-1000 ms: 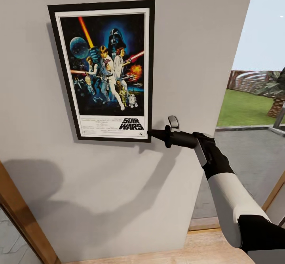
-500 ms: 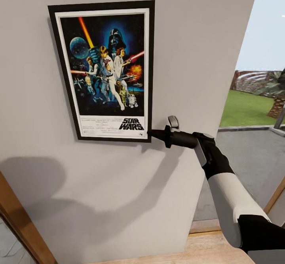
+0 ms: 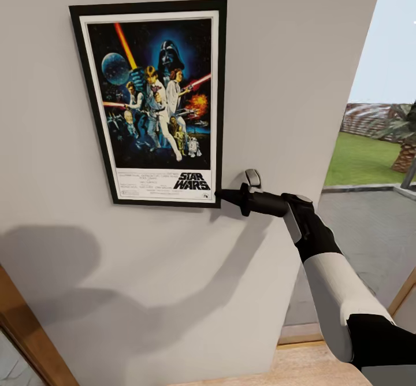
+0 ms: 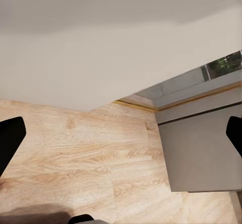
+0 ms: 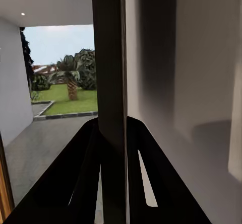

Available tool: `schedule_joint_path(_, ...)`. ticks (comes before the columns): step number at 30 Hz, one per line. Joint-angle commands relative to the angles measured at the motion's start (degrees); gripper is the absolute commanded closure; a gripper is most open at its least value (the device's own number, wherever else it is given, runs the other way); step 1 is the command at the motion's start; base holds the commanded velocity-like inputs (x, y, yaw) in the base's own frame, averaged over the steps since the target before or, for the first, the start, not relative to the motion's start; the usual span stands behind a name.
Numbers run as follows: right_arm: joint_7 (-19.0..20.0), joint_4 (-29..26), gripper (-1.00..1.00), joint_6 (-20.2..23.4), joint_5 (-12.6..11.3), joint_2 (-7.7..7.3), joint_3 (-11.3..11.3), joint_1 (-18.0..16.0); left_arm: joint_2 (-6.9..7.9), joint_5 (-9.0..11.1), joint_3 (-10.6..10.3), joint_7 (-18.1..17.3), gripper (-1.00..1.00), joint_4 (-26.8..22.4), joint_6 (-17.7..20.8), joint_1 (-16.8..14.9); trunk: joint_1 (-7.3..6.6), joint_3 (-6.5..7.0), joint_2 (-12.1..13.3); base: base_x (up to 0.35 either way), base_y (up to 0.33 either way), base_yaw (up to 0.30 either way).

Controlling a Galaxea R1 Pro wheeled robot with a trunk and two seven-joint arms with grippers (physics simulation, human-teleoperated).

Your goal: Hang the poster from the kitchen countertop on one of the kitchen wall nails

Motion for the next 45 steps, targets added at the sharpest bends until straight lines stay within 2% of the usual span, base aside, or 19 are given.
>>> schedule_joint_path(1, 0.39, 0.07, 1.0, 0.89, 0.16, 0.04, -0.2, -0.04, 0.07, 0.47, -0.49, -0.02, -1.0, -0.11, -0.3, -0.03, 0.03, -0.07, -0.07, 0.0, 0.0, 0.0)
schedule_joint_path(36, 0.24, 0.15, 1.0, 0.89, 0.42, 0.04, -0.14, -0.04, 0.1, 0.47, -0.47, -0.02, -1.0, -0.11, -0.3, -0.03, 0.03, -0.07, -0.07, 0.0, 0.0, 0.0)
schedule_joint_path(45, 0.19, 1.61, 1.0, 0.85, 0.51, 0.04, -0.16, -0.04, 0.1, 0.47, -0.48, -0.02, -1.0, -0.11, -0.3, -0.03, 0.03, -0.07, -0.07, 0.0, 0.0, 0.0)
